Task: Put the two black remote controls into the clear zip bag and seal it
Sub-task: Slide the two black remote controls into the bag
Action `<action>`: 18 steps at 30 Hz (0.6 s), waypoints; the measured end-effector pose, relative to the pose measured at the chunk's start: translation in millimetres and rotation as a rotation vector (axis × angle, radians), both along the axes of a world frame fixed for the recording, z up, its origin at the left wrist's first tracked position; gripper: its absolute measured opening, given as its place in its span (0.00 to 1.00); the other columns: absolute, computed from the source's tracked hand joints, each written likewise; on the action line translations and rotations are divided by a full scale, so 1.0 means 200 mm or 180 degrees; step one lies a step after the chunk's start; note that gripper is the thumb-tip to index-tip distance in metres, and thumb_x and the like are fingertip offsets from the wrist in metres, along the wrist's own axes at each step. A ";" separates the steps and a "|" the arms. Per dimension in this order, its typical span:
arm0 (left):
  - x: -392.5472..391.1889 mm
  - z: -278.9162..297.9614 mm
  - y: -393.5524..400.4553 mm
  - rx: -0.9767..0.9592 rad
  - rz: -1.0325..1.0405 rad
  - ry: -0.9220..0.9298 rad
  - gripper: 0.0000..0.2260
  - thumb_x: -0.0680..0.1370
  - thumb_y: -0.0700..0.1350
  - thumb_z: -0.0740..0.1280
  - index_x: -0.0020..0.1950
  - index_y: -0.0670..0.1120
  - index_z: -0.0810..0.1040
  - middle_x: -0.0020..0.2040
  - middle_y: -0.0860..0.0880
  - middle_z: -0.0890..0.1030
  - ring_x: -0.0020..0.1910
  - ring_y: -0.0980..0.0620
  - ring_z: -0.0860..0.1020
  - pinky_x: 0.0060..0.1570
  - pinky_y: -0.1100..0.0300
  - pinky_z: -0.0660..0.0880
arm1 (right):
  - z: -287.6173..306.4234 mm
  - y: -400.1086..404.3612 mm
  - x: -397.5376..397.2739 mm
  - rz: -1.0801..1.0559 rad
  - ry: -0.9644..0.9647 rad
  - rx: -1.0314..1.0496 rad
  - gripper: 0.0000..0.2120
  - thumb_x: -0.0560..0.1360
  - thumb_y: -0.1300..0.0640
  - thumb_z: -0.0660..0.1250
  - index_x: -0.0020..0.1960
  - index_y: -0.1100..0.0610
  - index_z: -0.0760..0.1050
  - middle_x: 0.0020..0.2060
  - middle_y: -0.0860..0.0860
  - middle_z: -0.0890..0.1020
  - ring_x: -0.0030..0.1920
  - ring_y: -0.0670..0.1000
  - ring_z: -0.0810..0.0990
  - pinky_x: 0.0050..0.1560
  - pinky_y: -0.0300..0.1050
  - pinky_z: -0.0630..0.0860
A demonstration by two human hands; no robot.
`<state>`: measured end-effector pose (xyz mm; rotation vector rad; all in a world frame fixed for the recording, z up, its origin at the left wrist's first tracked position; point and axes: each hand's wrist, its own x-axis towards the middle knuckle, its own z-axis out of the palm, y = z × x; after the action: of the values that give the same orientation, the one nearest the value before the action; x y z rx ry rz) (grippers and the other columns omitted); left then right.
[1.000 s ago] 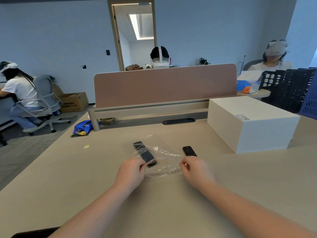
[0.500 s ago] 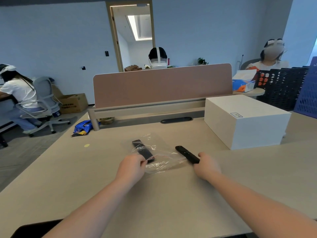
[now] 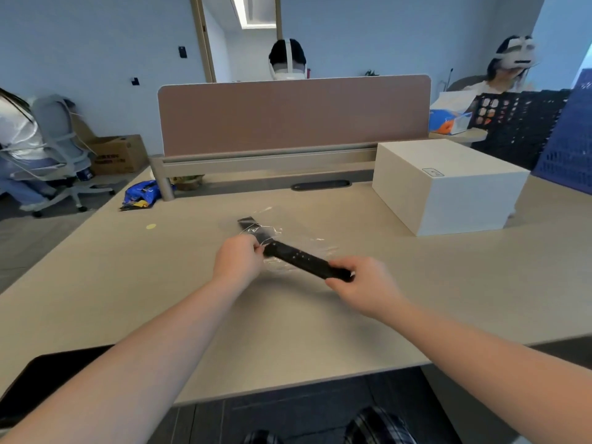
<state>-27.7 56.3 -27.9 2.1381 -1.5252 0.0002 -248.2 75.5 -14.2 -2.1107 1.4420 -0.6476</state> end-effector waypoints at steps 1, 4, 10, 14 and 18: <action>0.00 0.00 0.00 -0.0030 0.0029 0.0041 0.09 0.76 0.46 0.63 0.45 0.43 0.81 0.46 0.41 0.84 0.47 0.38 0.78 0.40 0.56 0.68 | -0.01 0.01 -0.01 0.0030 0.0146 0.0036 0.17 0.75 0.56 0.67 0.63 0.52 0.77 0.56 0.51 0.83 0.56 0.53 0.80 0.55 0.39 0.73; 0.00 0.00 0.00 -0.0121 0.0054 0.0137 0.10 0.77 0.46 0.63 0.44 0.43 0.81 0.45 0.41 0.84 0.46 0.38 0.78 0.40 0.55 0.71 | -0.05 0.03 -0.01 0.0102 0.0461 -0.0016 0.16 0.75 0.56 0.66 0.63 0.53 0.77 0.56 0.53 0.83 0.57 0.54 0.80 0.57 0.41 0.75; -0.01 -0.01 0.00 -0.0141 -0.0190 0.0026 0.11 0.77 0.47 0.62 0.43 0.43 0.81 0.45 0.41 0.82 0.45 0.40 0.78 0.39 0.54 0.70 | -0.09 -0.07 0.13 -0.0227 0.0378 -0.0149 0.08 0.74 0.58 0.62 0.47 0.58 0.80 0.37 0.56 0.81 0.39 0.57 0.77 0.35 0.42 0.69; 0.00 0.00 -0.01 -0.0144 -0.0207 -0.0051 0.10 0.77 0.47 0.63 0.43 0.43 0.81 0.46 0.42 0.83 0.46 0.40 0.78 0.42 0.53 0.72 | -0.12 -0.18 0.30 -0.0459 0.0101 0.0049 0.09 0.72 0.59 0.63 0.46 0.61 0.80 0.40 0.60 0.82 0.38 0.58 0.76 0.36 0.41 0.67; 0.02 0.01 -0.02 -0.0227 -0.0162 0.0031 0.09 0.76 0.46 0.63 0.44 0.43 0.81 0.47 0.42 0.82 0.49 0.40 0.78 0.44 0.53 0.73 | -0.16 -0.23 0.45 -0.0623 -0.0270 0.0430 0.09 0.71 0.60 0.64 0.46 0.61 0.81 0.36 0.59 0.79 0.38 0.56 0.74 0.38 0.41 0.69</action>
<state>-24.5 52.8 -26.0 2.0404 -1.5503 0.0260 -159.0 28.6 -45.3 -1.8333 1.6105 -0.6836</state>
